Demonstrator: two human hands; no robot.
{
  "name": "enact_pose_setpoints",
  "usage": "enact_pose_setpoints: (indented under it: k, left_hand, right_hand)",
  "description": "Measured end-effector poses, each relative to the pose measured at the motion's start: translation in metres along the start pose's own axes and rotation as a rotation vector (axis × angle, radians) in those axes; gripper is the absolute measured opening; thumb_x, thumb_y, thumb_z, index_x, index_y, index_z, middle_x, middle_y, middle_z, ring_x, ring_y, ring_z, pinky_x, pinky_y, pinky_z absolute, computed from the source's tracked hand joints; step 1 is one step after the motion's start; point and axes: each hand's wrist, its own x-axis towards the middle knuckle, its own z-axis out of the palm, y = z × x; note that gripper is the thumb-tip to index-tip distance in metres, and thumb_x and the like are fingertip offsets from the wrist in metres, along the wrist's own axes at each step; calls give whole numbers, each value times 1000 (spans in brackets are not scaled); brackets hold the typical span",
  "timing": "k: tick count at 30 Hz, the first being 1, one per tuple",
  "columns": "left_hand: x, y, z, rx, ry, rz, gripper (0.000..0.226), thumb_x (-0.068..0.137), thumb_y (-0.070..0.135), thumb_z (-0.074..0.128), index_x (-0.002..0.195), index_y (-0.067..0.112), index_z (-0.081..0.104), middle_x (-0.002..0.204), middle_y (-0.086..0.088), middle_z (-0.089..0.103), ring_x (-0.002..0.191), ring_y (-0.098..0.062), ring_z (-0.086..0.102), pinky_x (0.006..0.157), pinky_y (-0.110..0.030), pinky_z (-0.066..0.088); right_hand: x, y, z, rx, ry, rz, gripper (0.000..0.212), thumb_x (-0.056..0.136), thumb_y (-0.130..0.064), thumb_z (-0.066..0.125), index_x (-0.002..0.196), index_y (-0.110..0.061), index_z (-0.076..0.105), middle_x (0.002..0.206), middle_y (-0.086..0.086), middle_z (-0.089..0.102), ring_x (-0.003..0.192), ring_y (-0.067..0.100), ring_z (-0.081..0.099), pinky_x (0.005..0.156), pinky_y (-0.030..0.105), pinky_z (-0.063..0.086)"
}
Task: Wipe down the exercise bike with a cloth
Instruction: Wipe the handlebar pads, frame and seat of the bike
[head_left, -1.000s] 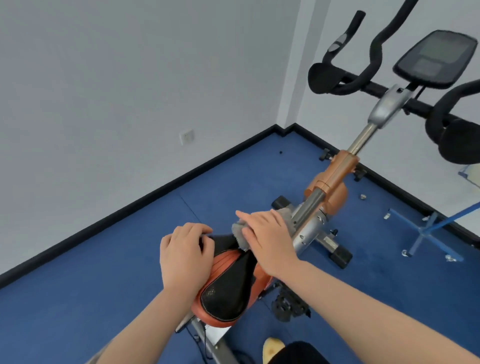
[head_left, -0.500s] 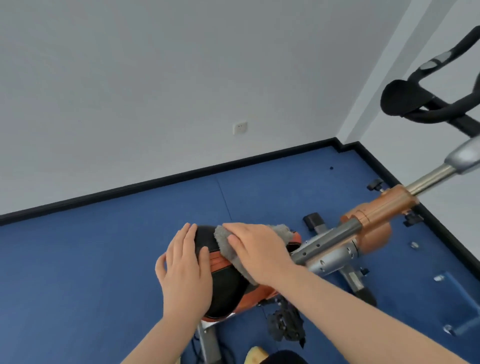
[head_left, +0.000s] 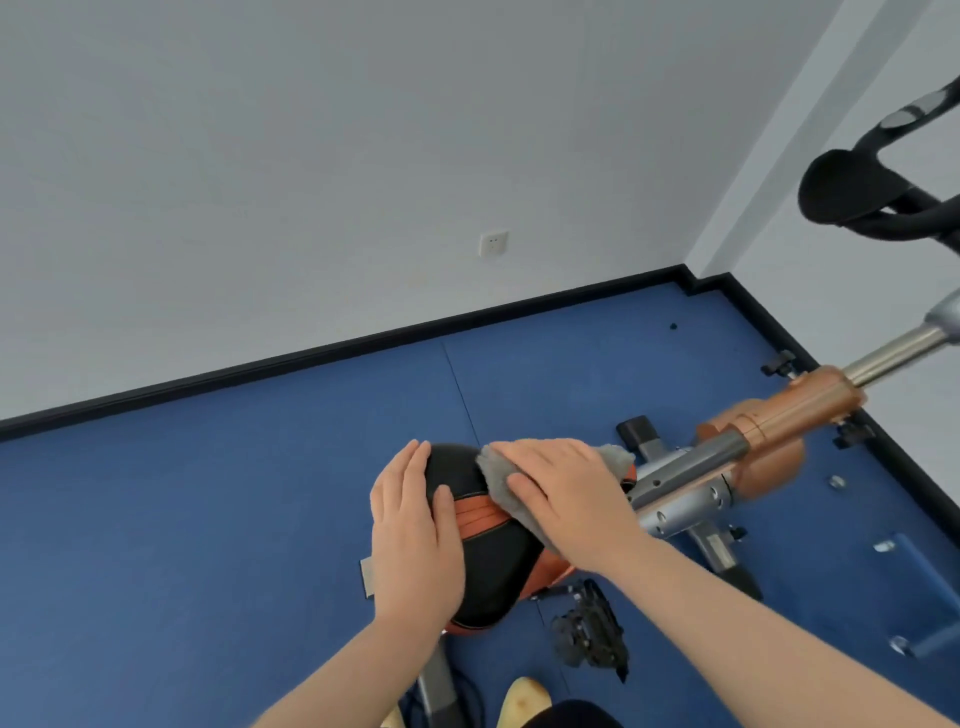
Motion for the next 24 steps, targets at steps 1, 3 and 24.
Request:
enact_pose_setpoints:
  k: [1, 3, 24]
  left_hand:
    - [0, 0, 0, -7, -8, 4, 44, 101, 22, 40, 145, 20, 39, 149, 11, 35, 138, -3, 22, 115, -34, 29]
    - [1, 0, 0, -14, -20, 14, 45, 102, 20, 39, 147, 19, 37, 150, 9, 34, 139, -6, 21, 116, -36, 28]
    - [-1, -1, 0, -53, 32, -42, 45, 99, 29, 42, 144, 34, 39, 140, 33, 32, 134, 14, 20, 109, -23, 27]
  right_hand:
    - [-5, 9, -2, -37, 51, 75, 41, 101, -39, 28, 125, -28, 59, 118, -14, 62, 110, 10, 54, 103, 31, 33]
    - [-7, 1, 0, -109, 178, 319, 34, 101, -34, 32, 108, -25, 65, 104, -11, 66, 103, 16, 57, 101, 35, 35]
    - [7, 58, -20, 219, -11, 318, 31, 102, -38, 37, 91, -28, 65, 80, -8, 67, 78, 16, 62, 66, 37, 44]
